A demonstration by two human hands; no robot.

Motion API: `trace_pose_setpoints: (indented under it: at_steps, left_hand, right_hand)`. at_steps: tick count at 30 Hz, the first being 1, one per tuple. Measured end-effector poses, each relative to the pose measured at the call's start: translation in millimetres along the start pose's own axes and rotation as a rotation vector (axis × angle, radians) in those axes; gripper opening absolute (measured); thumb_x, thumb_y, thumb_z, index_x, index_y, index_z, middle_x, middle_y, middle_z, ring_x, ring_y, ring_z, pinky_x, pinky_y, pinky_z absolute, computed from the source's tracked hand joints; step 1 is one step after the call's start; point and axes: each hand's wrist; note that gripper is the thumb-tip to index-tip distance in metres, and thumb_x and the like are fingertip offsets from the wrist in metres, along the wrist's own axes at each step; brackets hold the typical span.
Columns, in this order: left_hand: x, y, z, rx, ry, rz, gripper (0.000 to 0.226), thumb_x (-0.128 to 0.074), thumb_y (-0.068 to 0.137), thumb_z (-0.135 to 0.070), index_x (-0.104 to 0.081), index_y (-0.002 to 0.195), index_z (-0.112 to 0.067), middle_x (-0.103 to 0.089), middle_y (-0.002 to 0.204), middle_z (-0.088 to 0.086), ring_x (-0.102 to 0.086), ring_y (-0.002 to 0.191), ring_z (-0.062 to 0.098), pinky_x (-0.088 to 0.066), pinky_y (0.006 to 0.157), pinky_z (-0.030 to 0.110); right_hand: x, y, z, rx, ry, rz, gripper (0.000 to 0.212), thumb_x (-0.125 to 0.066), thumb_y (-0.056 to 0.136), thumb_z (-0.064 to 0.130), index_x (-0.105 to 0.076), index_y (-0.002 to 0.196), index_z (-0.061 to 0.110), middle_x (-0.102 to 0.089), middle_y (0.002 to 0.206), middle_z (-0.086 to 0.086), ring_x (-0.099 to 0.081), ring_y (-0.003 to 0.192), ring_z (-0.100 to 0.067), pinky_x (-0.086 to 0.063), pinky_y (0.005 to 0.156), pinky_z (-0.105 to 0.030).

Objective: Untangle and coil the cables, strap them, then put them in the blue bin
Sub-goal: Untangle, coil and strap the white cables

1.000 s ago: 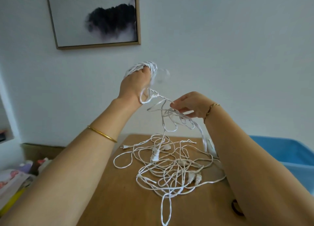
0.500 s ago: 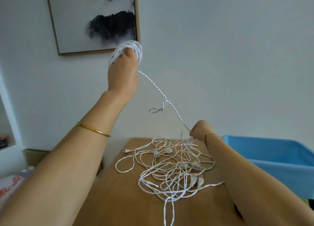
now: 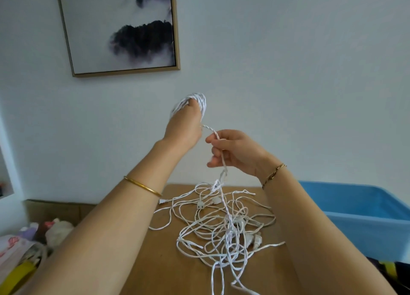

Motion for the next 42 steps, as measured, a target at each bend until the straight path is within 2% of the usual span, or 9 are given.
trace_pose_setpoints:
  at_steps: [3, 6, 11, 16, 20, 26, 31, 35, 42]
  left_hand:
    - [-7.9, -3.4, 9.2, 0.051, -0.087, 0.153, 0.029, -0.07, 0.075, -0.005, -0.042, 0.081, -0.011, -0.052, 0.088, 0.007, -0.055, 0.086, 0.023, -0.033, 0.073, 0.02]
    - [-9.7, -12.6, 12.4, 0.144, -0.243, 0.346, 0.044, -0.075, 0.071, -0.004, -0.032, 0.075, -0.015, -0.045, 0.081, -0.002, -0.056, 0.085, 0.019, -0.042, 0.075, 0.025]
    - [-11.4, -28.4, 15.2, 0.138, -0.303, 0.528, 0.047, -0.077, 0.072, -0.013, -0.031, 0.079, -0.016, -0.04, 0.08, -0.002, -0.045, 0.072, 0.011, -0.035, 0.063, 0.021]
    - [-5.8, -43.3, 8.9, 0.131, -0.38, 0.685, 0.03, -0.062, 0.088, -0.041, -0.049, 0.099, -0.016, -0.055, 0.077, 0.006, -0.056, 0.063, 0.017, -0.039, 0.053, 0.024]
    - [8.0, -55.5, 9.6, 0.323, -0.563, 0.81, 0.043, -0.045, 0.096, -0.049, -0.06, 0.093, -0.008, -0.056, 0.058, 0.001, -0.052, 0.044, 0.013, -0.043, 0.046, 0.022]
    - [20.0, -56.8, 15.8, 0.54, -1.136, 1.076, 0.064, -0.041, 0.085, -0.053, -0.065, 0.107, 0.003, -0.039, 0.048, -0.002, -0.035, 0.037, 0.006, -0.035, 0.039, 0.018]
    - [22.4, -49.2, 28.7, 0.644, -1.502, 1.003, 0.059, -0.038, 0.087, -0.047, -0.07, 0.089, 0.002, -0.035, 0.042, -0.004, -0.03, 0.031, 0.003, -0.027, 0.032, 0.015]
    - [26.2, -42.5, 34.6, 0.758, -1.735, 0.892, 0.056, -0.039, 0.087, -0.046, -0.071, 0.074, -0.001, -0.035, 0.038, -0.007, -0.033, 0.029, 0.002, -0.027, 0.03, 0.013]
    - [33.6, -30.5, 48.7, 0.956, -2.102, 0.421, 0.061, -0.037, 0.097, -0.044, -0.068, 0.075, 0.004, -0.038, 0.041, -0.009, -0.035, 0.031, 0.003, -0.028, 0.036, 0.009]
  right_hand:
    - [2.6, -8.0, 2.9, -0.036, -0.11, -0.064, 0.015, -0.047, 0.097, 0.011, -0.062, 0.096, 0.006, -0.041, 0.058, 0.0, -0.032, 0.041, -0.009, -0.042, 0.041, -0.021]
    - [5.4, -16.4, 6.0, -0.06, -0.28, -0.046, 0.017, -0.054, 0.093, 0.014, -0.067, 0.095, 0.003, -0.043, 0.055, 0.0, -0.027, 0.04, -0.009, -0.03, 0.036, -0.018]
    - [3.8, -24.6, 5.1, -0.014, -0.293, -0.014, 0.016, -0.058, 0.09, 0.012, -0.07, 0.088, 0.001, -0.048, 0.05, -0.002, -0.037, 0.036, -0.013, -0.04, 0.039, -0.022]
    - [2.3, -22.5, 4.1, -0.031, 0.17, 0.06, 0.039, -0.048, 0.093, 0.032, -0.064, 0.089, -0.003, -0.039, 0.04, 0.001, -0.046, 0.034, -0.014, -0.05, 0.049, -0.027]
    - [14.9, -17.3, -0.2, -0.079, 0.566, 0.062, 0.058, -0.043, 0.084, 0.055, -0.062, 0.096, 0.002, -0.041, 0.046, 0.002, -0.034, 0.033, -0.008, -0.034, 0.037, -0.016]
    - [25.4, -1.4, -21.9, -0.117, 0.849, -0.193, 0.045, -0.027, 0.097, 0.041, -0.052, 0.092, 0.004, -0.053, 0.055, -0.011, -0.03, 0.033, -0.009, -0.019, 0.033, -0.012]
    - [35.0, -0.5, -34.3, -0.16, 0.77, -0.272, 0.01, -0.041, 0.071, 0.014, -0.043, 0.081, 0.011, -0.05, 0.056, -0.006, -0.026, 0.033, -0.008, -0.016, 0.033, -0.012]
    - [35.8, 1.5, -39.8, -0.172, 0.434, -0.375, 0.013, -0.054, 0.086, 0.003, -0.05, 0.079, 0.014, -0.042, 0.055, 0.002, -0.023, 0.033, -0.004, -0.016, 0.031, -0.014]
    - [44.1, 0.5, -57.7, -0.145, 0.137, -0.587, 0.016, -0.064, 0.089, 0.021, -0.064, 0.076, 0.012, -0.042, 0.062, 0.001, -0.029, 0.038, -0.004, -0.022, 0.033, -0.015]
Point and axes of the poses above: each hand's wrist, its own y-axis towards the middle knuckle, its own x-axis out of the back of the hand, z = x × y
